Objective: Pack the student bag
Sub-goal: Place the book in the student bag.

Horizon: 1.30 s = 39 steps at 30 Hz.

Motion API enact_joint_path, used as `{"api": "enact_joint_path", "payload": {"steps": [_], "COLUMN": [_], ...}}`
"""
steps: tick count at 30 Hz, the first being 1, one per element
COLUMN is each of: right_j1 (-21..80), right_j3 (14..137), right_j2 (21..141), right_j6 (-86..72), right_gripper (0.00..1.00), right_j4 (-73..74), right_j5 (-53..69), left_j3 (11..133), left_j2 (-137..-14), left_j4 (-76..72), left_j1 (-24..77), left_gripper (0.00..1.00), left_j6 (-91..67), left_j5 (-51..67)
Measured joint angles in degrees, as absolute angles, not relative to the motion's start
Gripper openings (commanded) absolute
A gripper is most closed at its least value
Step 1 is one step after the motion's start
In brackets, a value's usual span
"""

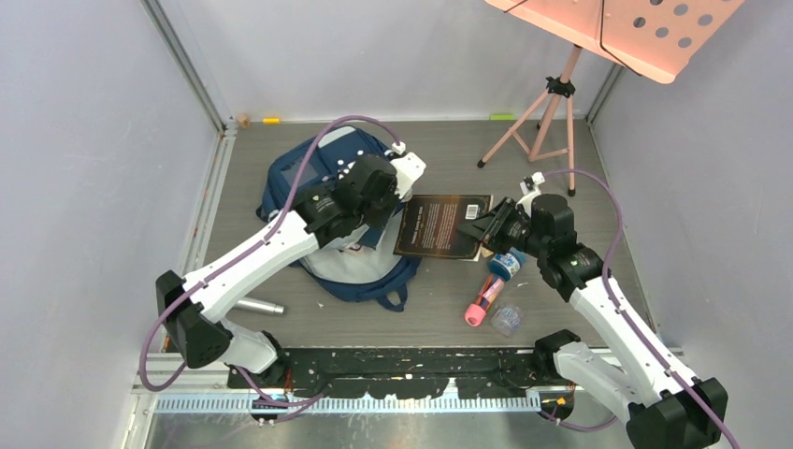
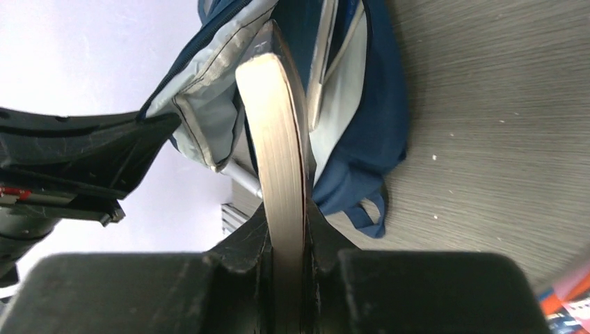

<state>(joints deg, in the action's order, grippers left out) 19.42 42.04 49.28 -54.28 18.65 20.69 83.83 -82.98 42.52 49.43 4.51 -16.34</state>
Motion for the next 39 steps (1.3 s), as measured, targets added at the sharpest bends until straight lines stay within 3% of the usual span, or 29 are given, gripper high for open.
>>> {"api": "enact_joint_path", "payload": {"steps": [18, 33, 36, 39], "right_j1": [35.5, 45.1, 47.0, 48.1], "right_j3": [38.0, 37.0, 40.3, 45.9], "right_j2": [60.8, 82.0, 87.7, 93.4], "right_j6": [-69.1, -73.5, -73.8, -73.1], "right_gripper": [0.01, 0.01, 0.06, 0.21], "right_j4": [-3.9, -21.1, -23.4, -25.0], "right_j5": [12.1, -14.3, -18.0, -19.8], "left_j3": [79.7, 79.7, 79.7, 79.6], "left_j2": [-78.9, -78.9, -78.9, -78.9], "left_j4": [38.4, 38.0, 38.0, 38.0], "left_j1": [49.2, 49.2, 49.2, 49.2], "left_gripper": [0.0, 0.0, 0.0, 0.0], "left_j6": [5.0, 5.0, 5.0, 5.0], "left_j5": [-15.2, -14.9, -14.9, -14.9]}}
